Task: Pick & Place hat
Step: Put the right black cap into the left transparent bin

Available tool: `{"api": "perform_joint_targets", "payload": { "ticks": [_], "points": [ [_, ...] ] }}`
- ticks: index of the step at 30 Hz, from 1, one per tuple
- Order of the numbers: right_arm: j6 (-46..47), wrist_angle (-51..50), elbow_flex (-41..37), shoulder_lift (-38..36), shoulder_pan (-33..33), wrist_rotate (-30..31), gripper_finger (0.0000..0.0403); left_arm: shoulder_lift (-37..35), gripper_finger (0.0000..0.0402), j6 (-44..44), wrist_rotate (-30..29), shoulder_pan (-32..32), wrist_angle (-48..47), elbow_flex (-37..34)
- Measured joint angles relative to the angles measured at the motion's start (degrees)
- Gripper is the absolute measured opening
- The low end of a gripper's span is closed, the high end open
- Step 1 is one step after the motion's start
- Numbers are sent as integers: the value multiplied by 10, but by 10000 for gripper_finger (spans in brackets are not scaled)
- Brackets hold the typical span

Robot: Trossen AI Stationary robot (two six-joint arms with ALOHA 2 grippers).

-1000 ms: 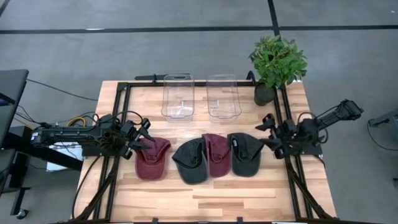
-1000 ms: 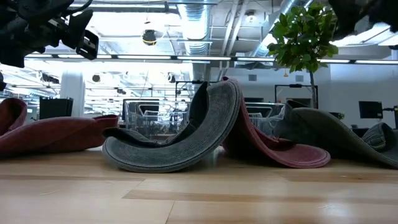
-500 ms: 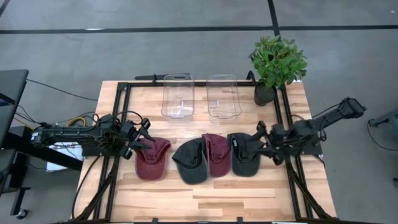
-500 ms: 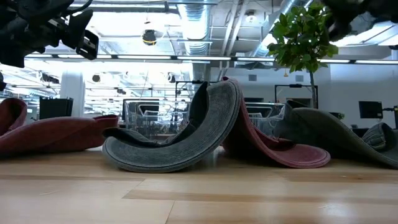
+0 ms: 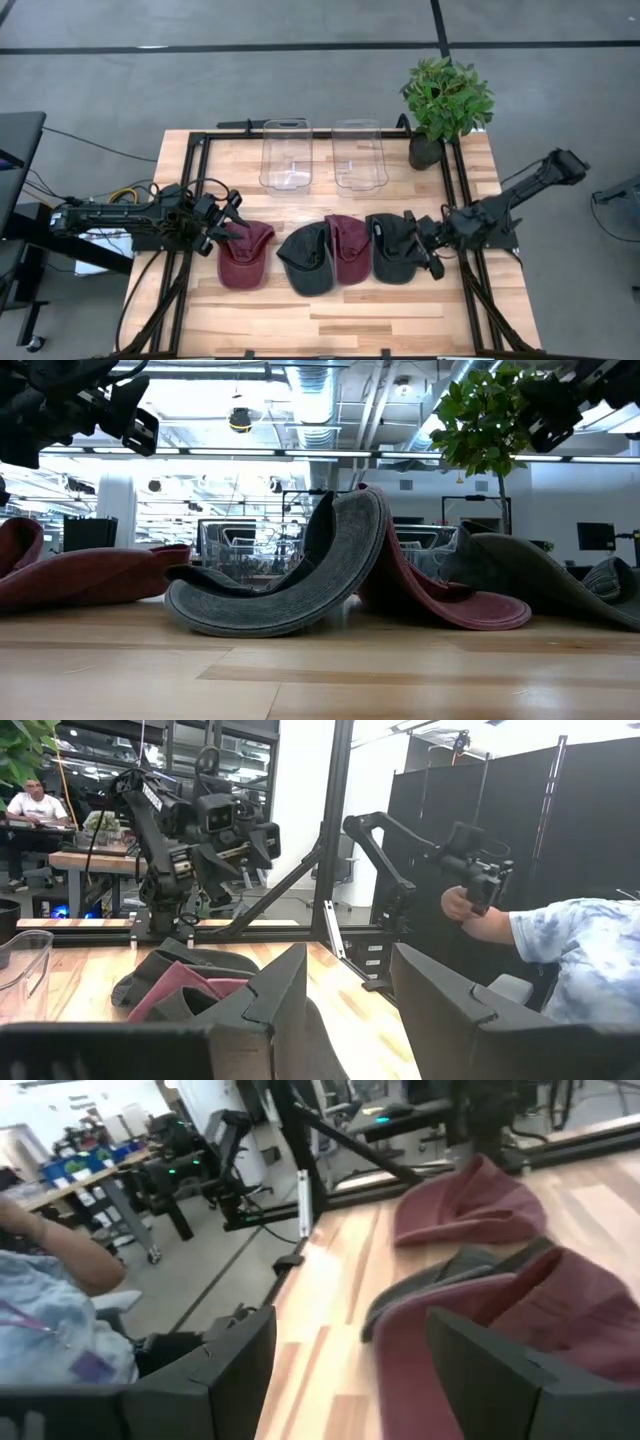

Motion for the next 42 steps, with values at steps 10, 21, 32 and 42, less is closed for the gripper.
{"api": "perform_joint_targets", "payload": {
  "ticks": [10, 21, 32, 42],
  "points": [
    [59, 11, 0, 73, 30, 0, 249, 0, 145, 0, 0, 0, 0, 0],
    [75, 124, 0, 159, 41, 60, 249, 0, 145, 0, 0, 0, 0, 0],
    [124, 263, 0, 299, 51, 97, 249, 0, 145, 0, 0, 0, 0, 0],
    [71, 307, 0, 383, 75, 115, 249, 0, 145, 0, 0, 0, 0, 0]
  ]
}}
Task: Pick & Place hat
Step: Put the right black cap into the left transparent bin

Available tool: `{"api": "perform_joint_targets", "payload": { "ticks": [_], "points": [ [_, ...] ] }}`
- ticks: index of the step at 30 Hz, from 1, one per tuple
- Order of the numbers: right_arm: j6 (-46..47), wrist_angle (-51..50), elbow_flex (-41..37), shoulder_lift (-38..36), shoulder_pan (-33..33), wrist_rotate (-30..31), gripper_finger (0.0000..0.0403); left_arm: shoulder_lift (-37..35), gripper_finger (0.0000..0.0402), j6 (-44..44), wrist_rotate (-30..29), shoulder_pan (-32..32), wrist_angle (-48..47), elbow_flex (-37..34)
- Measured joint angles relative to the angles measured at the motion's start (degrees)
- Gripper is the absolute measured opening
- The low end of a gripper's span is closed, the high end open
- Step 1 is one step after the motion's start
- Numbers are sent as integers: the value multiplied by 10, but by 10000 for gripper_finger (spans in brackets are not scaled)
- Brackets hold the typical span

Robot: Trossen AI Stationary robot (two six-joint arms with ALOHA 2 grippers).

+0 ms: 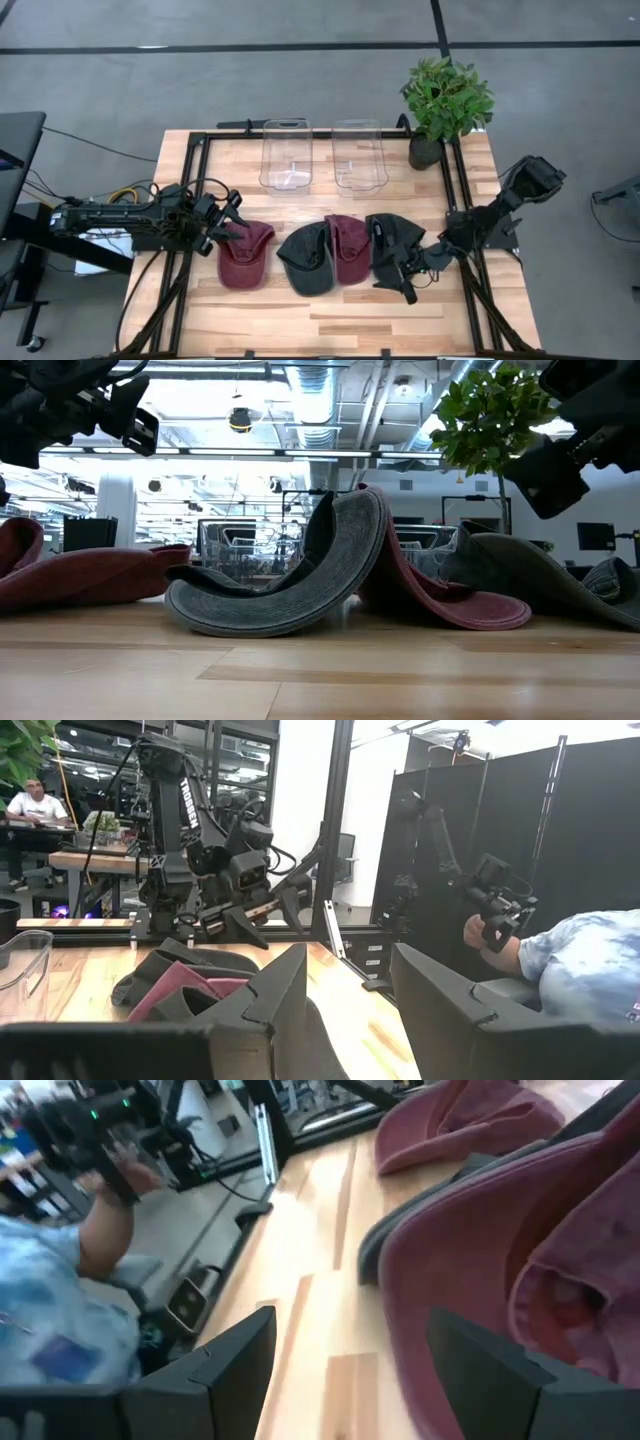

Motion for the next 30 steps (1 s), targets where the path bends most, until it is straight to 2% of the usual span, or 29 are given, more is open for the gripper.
{"api": "perform_joint_targets", "payload": {
  "ticks": [4, 9, 14, 17, 19, 25, 30],
  "points": [
    [7, -17, 0, -16, -8, 0, 249, 0, 145, 0, 0, 0, 0, 0],
    [67, -85, 0, -59, -8, 0, 249, 0, 145, 53, -22, 0, 38, 0],
    [98, -181, 7, -111, -22, 0, 249, 30, 145, 51, -36, 2, -28, 16],
    [104, -278, 40, -136, -37, 0, 249, 78, 145, 52, -60, 2, -118, 46],
    [108, -360, 70, -148, -48, 0, 249, 120, 145, 51, -65, 2, -144, 65],
    [187, -641, 181, -163, -75, 2, 249, 226, 145, 79, -65, -6, -143, 106],
    [293, -882, 252, -159, -85, 1, 249, 268, 145, 82, -65, -12, -143, 120]
  ]
}}
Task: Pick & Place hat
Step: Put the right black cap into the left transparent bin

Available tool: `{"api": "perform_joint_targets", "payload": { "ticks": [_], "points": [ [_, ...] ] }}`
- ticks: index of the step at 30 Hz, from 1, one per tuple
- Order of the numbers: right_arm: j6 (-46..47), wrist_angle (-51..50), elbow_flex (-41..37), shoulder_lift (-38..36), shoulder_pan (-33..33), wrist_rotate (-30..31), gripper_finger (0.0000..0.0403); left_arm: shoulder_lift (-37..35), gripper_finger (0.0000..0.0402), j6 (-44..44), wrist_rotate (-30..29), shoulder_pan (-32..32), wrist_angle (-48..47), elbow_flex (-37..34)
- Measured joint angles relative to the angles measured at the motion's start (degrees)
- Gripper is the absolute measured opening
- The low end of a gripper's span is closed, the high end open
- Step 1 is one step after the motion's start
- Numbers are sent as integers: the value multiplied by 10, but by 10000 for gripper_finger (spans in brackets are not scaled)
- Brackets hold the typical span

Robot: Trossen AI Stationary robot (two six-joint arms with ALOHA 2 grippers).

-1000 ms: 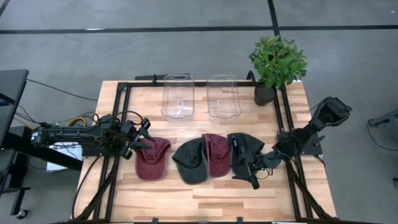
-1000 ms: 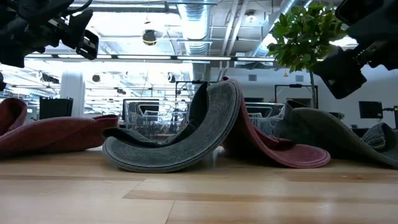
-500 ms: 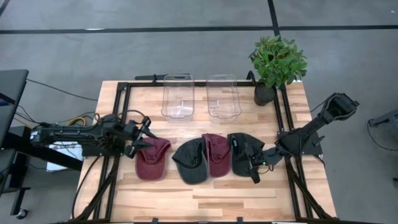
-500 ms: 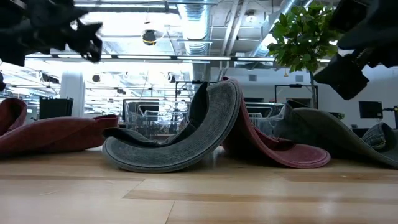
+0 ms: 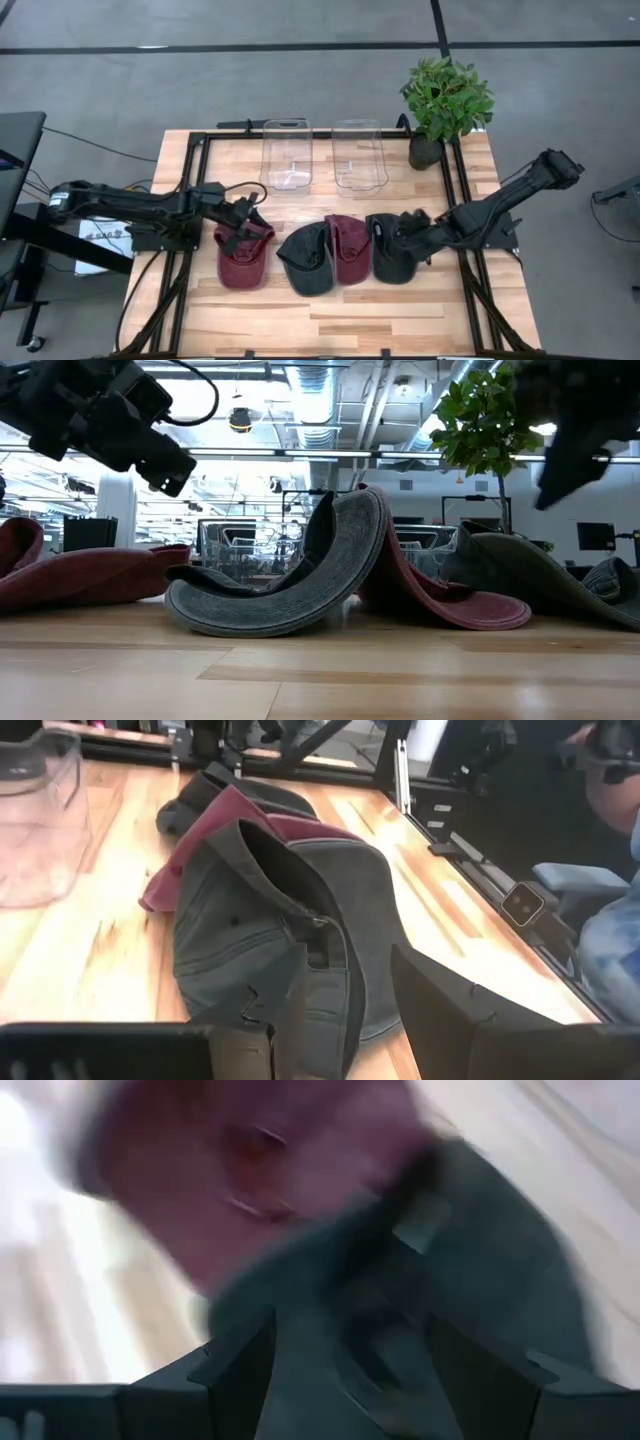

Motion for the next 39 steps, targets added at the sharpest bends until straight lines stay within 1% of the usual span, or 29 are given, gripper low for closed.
{"api": "perform_joint_targets", "payload": {
  "ticks": [4, 8, 14, 19, 22, 26, 32, 35, 39],
  "points": [
    [110, -133, 14, -3, 16, -16, 249, 1, 145, 4, 0, 0, 4, 9],
    [224, -213, 14, 0, 66, -40, 249, -3, 145, -1, 0, 0, 5, 9],
    [363, -212, 14, 0, 157, -30, 249, -3, 145, -6, 0, 0, 6, 9],
    [494, -209, 14, 13, 220, 28, 249, -3, 145, -7, 0, 0, 10, 9],
    [552, -209, 14, 42, 246, 40, 249, -3, 145, -7, 0, 0, 12, 9],
    [589, -195, 14, 105, 270, 41, 249, -3, 145, -7, 0, 0, 14, 9],
    [590, -137, 14, 198, 277, 44, 249, -3, 145, 1, -8, 0, 9, 9],
    [582, -107, 14, 224, 274, 44, 249, -3, 145, 0, -19, 0, 8, 9],
    [582, -92, 14, 234, 273, 45, 249, -3, 145, 0, -19, 0, 6, 9]
  ]
}}
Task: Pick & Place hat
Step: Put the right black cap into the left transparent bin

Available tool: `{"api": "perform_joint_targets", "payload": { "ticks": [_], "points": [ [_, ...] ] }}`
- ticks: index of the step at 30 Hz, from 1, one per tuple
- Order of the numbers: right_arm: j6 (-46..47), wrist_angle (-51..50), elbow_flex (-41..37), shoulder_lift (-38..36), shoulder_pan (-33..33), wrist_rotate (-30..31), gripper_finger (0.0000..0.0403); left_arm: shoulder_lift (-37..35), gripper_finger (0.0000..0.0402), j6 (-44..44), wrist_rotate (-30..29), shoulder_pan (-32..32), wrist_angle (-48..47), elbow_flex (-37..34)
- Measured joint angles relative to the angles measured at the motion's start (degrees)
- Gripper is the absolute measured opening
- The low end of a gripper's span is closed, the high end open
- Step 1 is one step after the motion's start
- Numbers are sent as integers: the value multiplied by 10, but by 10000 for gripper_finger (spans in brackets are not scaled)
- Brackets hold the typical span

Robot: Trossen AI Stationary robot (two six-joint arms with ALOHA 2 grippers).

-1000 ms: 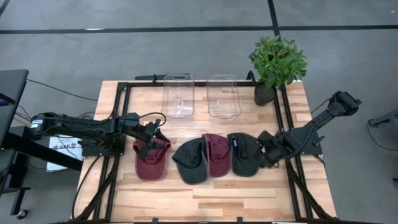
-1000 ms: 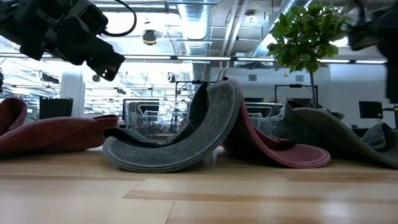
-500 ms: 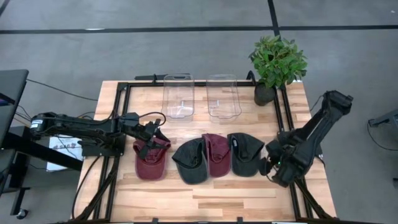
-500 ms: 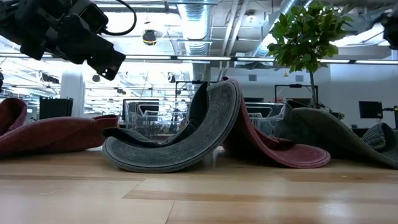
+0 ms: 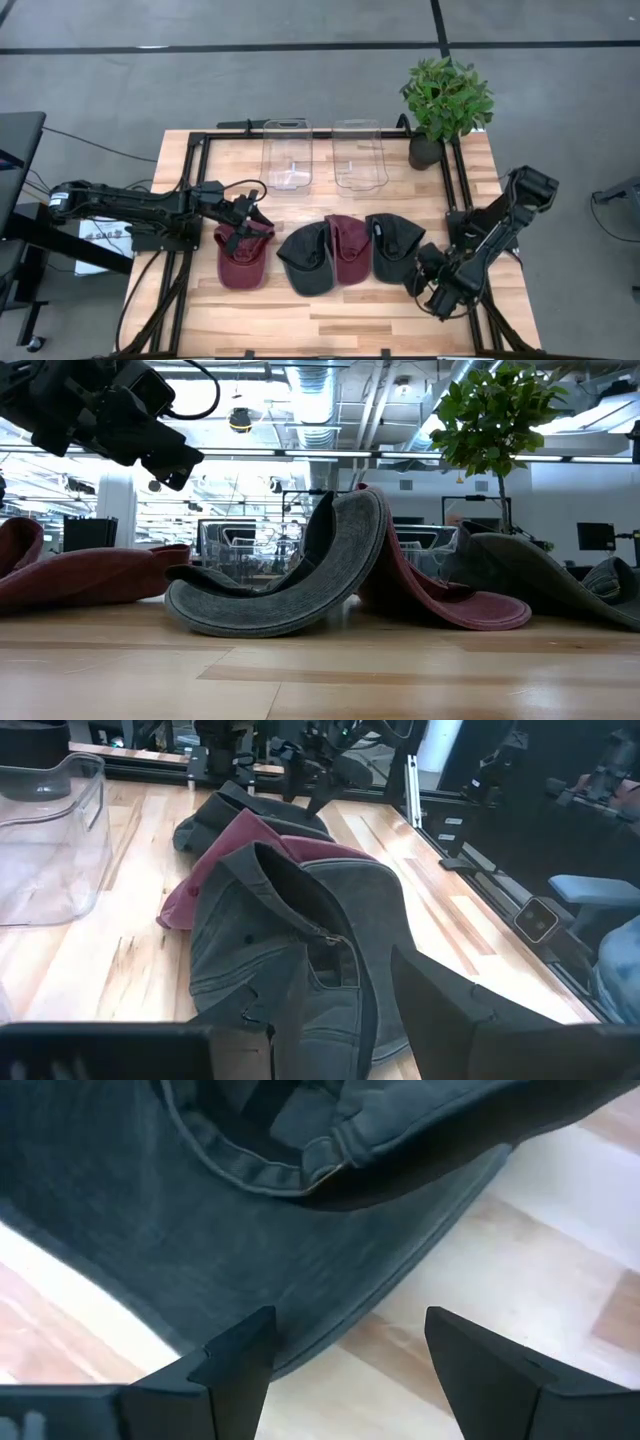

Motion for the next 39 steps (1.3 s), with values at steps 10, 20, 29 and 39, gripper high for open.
{"api": "perform_joint_targets", "payload": {
  "ticks": [10, 20, 29, 39],
  "points": [
    [-1, 31, 0, -7, -2, 50, 249, 0, 145, -3, 0, 0, 0, 0],
    [-34, 69, 0, 39, -27, 42, 249, 0, 145, -17, 0, 0, 0, 0],
    [-34, 69, 0, 52, -37, 37, 182, 0, 145, -18, 0, 0, 0, 0],
    [-27, 45, 1, -6, -35, 68, 17, 0, 145, -18, 0, 0, 0, 0]
  ]
}}
